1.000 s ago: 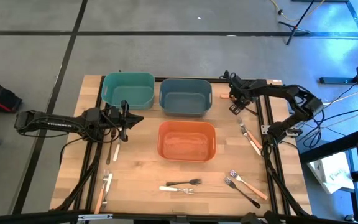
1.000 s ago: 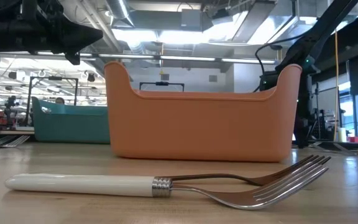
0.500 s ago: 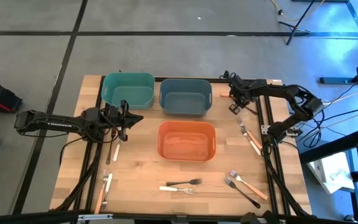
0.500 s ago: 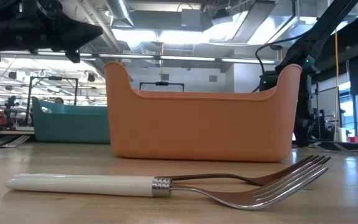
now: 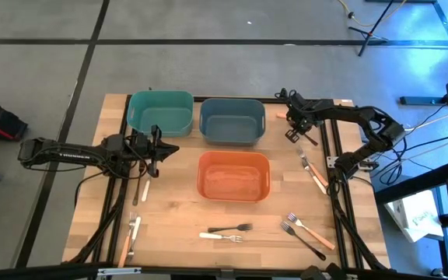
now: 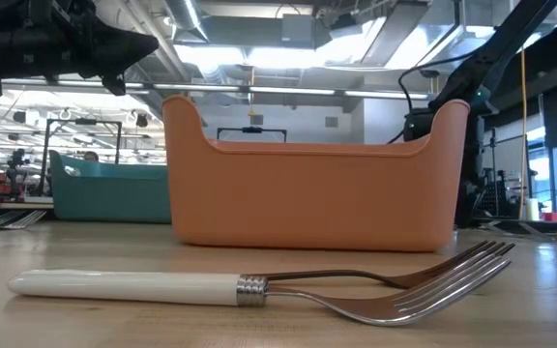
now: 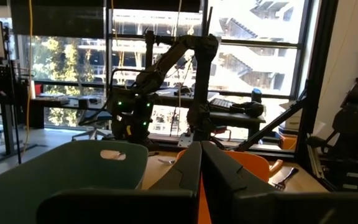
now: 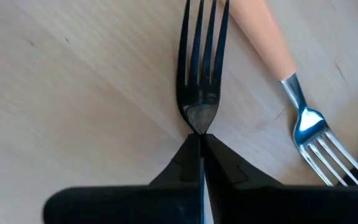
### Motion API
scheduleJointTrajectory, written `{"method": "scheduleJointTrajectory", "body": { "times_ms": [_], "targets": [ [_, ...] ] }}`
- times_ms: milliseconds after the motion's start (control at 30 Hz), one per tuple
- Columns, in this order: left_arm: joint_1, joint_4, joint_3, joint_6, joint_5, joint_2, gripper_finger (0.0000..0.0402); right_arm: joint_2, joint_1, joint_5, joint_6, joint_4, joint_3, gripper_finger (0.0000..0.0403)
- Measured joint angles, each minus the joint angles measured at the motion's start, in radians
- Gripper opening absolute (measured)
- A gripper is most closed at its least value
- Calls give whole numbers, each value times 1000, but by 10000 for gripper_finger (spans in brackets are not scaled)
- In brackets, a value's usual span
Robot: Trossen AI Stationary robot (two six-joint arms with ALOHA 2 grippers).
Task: Sort silverware by color (type)
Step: Put the black fork into the blue bin
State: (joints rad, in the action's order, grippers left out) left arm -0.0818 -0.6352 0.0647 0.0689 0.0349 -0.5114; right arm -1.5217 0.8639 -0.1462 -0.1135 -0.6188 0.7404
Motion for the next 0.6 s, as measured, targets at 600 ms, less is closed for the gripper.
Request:
{"method": "scheduleJointTrajectory", "body": {
  "times_ms": [600],
  "targets": [
    [43,-19,0,-9,84,0,6,379,-213,-25,19,76,19,0]
  ]
}}
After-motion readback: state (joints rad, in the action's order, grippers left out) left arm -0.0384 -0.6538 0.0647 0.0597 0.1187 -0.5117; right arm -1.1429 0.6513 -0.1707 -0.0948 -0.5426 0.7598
